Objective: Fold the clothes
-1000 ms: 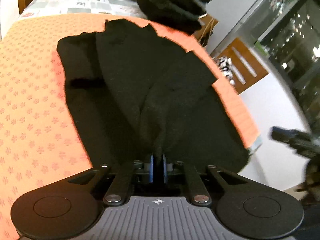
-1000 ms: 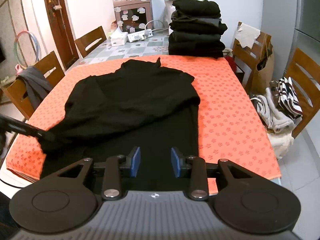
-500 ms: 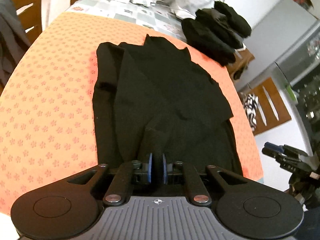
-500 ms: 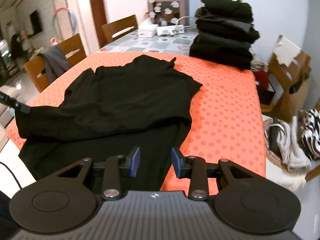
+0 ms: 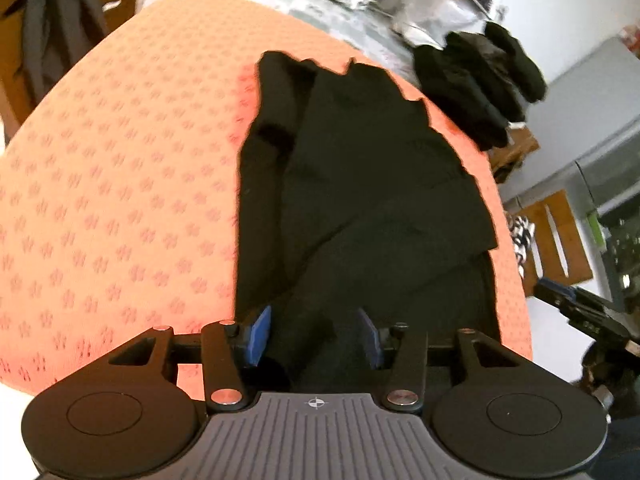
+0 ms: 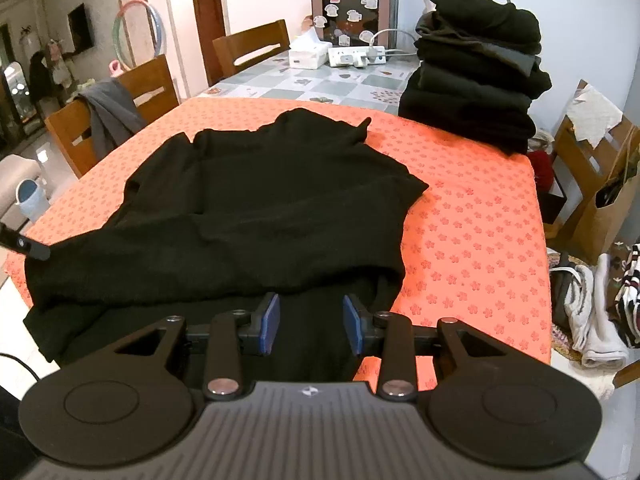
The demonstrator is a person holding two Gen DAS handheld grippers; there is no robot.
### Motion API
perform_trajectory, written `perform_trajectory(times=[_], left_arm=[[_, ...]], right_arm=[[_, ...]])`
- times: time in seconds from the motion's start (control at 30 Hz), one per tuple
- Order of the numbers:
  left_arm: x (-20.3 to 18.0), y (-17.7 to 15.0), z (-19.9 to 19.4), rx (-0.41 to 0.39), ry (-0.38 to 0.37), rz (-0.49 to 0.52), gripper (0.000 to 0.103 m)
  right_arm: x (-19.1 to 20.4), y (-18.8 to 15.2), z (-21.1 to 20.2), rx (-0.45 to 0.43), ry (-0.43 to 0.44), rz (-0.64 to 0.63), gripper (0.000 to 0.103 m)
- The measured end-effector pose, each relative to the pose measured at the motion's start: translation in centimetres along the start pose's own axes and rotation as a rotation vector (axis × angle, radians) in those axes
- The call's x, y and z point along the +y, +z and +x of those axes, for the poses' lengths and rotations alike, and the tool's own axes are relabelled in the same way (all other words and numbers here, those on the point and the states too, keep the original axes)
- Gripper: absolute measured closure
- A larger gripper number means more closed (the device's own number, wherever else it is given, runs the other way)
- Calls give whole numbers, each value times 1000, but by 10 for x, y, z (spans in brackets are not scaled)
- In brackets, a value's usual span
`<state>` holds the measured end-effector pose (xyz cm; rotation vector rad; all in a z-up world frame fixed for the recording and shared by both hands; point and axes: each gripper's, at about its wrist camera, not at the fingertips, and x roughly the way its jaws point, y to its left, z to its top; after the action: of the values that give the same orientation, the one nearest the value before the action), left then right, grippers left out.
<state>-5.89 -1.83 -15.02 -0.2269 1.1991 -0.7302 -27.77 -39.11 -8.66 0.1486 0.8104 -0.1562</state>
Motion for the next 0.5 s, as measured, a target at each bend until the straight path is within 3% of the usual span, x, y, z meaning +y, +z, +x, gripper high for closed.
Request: perform_trajectory(times=[0.13,0.23,0.37,0.5], left_arm=[[21,-5,11,-9,-19,-101,47],[26,-9,13,-14,6,-123,45],[30,-11,-11,-113,-21,-170,45],[34,-15,-20,-128,-53,-209,45]], right_arm=[[4,1,0,13,-22,1,60],[7,1,0,27,-38,-4,60],[13,5,-3,24,-50,-19,59],[18,8,-2,15,-46,-23,58]])
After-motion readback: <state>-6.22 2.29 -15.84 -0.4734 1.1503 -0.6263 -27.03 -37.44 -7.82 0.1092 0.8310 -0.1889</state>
